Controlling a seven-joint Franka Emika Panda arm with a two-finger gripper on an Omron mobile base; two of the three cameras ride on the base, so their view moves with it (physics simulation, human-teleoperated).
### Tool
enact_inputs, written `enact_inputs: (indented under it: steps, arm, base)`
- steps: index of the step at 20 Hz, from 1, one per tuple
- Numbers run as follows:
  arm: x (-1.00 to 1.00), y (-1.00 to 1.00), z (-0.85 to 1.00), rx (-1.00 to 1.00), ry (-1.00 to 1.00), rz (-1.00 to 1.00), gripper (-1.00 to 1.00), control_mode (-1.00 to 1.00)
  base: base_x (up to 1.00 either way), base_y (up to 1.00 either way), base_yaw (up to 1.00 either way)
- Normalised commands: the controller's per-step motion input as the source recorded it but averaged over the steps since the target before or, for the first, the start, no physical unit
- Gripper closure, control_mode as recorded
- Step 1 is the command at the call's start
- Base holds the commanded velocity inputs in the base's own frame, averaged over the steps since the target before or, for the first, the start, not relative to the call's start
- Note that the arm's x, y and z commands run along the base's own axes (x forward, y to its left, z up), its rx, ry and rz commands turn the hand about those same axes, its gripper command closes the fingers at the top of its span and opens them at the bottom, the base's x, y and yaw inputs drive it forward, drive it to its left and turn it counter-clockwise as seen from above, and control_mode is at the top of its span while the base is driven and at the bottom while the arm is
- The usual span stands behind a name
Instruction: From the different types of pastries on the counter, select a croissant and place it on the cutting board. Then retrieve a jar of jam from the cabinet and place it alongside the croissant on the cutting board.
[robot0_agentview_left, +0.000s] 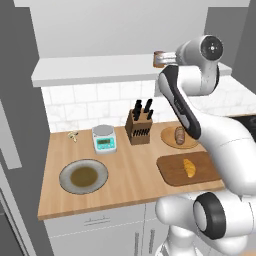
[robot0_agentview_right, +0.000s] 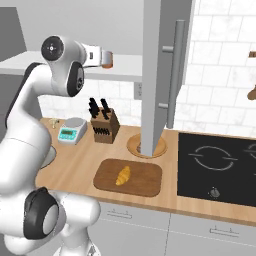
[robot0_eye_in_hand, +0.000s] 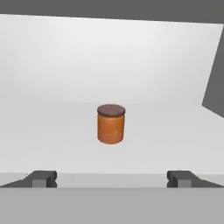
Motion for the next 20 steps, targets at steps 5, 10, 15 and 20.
enact_inputs:
  steps: [5, 10, 15, 20]
  arm:
    - [0.22, 0.0, 0.0, 0.0, 0.0, 0.0, -1.0, -1.0]
    - [0.29, -0.07, 0.0, 0.0, 0.01, 0.0, -1.0, -1.0]
    - [0.37, -0.03, -0.01, 0.0, 0.01, 0.0, -1.0, -1.0]
    - [0.33, 0.0, 0.0, 0.0, 0.01, 0.0, -1.0, -1.0]
  base:
    - [0.0, 0.0, 0.0]
    - [0.0, 0.0, 0.0]
    - [0.0, 0.0, 0.0]
    - [0.0, 0.0, 0.0]
